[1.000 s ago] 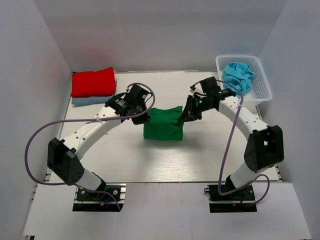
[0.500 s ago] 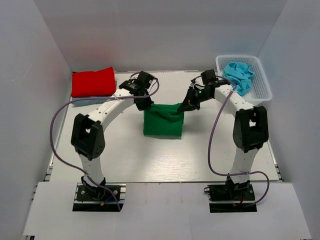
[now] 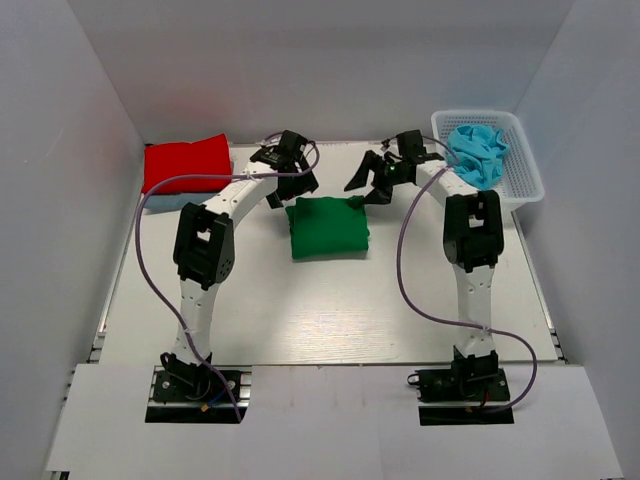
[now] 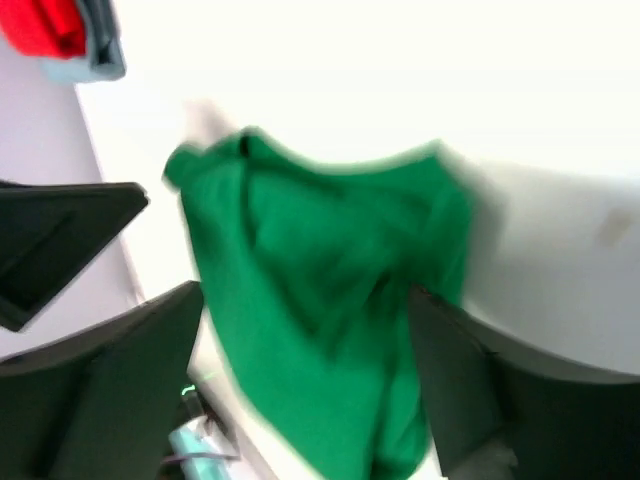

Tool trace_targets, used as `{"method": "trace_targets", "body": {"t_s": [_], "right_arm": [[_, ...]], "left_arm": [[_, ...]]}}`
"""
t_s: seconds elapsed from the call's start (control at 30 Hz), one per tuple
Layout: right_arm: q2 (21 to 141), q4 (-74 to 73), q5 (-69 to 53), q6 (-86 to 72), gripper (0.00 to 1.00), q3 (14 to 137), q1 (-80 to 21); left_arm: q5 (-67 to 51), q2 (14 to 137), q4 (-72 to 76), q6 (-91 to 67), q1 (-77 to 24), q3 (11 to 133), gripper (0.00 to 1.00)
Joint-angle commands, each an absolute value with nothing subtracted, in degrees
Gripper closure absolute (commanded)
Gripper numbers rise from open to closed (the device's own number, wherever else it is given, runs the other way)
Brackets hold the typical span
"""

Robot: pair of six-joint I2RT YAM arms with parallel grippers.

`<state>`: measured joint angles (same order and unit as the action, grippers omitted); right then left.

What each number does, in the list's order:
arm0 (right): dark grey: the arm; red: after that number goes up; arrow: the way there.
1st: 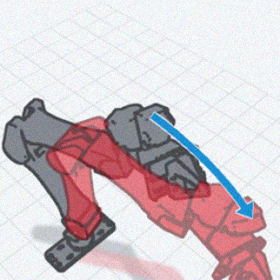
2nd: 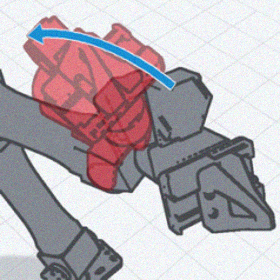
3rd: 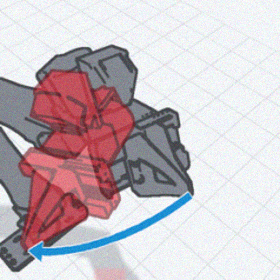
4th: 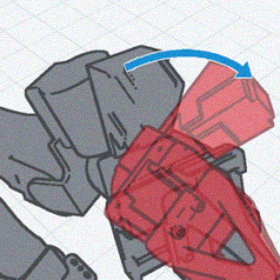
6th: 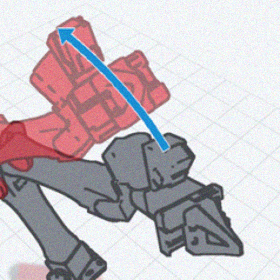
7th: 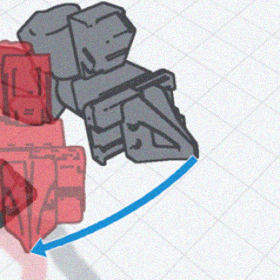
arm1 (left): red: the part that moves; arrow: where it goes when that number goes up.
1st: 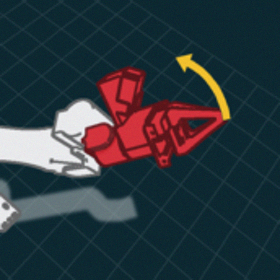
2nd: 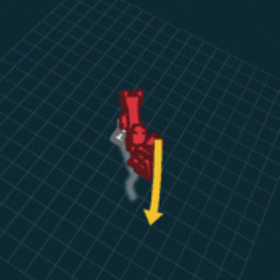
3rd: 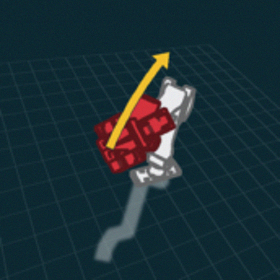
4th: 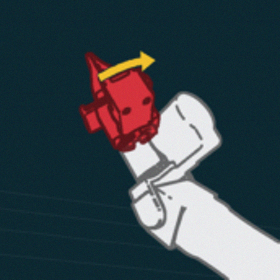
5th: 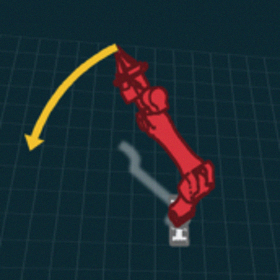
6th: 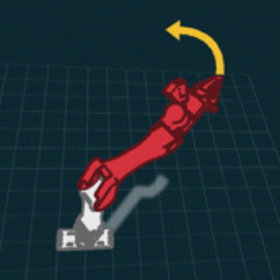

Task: Fold and stack the t-shirts
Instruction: Fold the long partially folded tshirt into a neat square

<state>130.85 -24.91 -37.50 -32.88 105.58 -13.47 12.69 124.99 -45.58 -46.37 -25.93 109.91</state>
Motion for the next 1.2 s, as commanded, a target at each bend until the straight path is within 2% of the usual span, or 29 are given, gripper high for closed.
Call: {"method": "trace_targets", "body": {"t_s": [0.0, 0.13, 0.27, 0.4, 0.67, 0.83, 1.17], "right_arm": [[132.4, -18.2, -34.0, -28.5, 0.10, 114.8, -13.0], [127.1, -22.0, -30.5, -23.3, 0.10, 113.4, -13.9], [117.2, -19.2, -28.8, -22.2, 0.10, 101.4, -14.1], [112.0, -12.0, -38.1, -25.9, 0.10, 90.6, -14.9], [119.5, 2.7, -47.4, -31.5, 0.10, 89.4, -16.7], [125.0, 17.5, -46.9, -39.5, 0.10, 82.4, -16.0], [130.7, 20.2, -39.3, -39.0, 0.10, 76.7, -14.9]], "left_arm": [[14.2, 124.5, -42.6, -44.3, -24.3, 116.6, 0.00], [11.7, 122.1, -42.3, -41.9, -24.3, 113.8, 0.00], [7.7, 116.4, -37.5, -40.2, -25.7, 107.1, 0.00], [-1.7, 113.2, -27.4, -40.2, -26.2, 98.9, 0.00], [-3.2, 122.8, -24.5, -41.8, -26.2, 102.7, 0.00], [-5.8, 123.9, -19.8, -44.4, -23.7, 92.9, 0.00], [-2.4, 126.5, -23.0, -44.4, -22.7, 91.2, 0.00]]}}
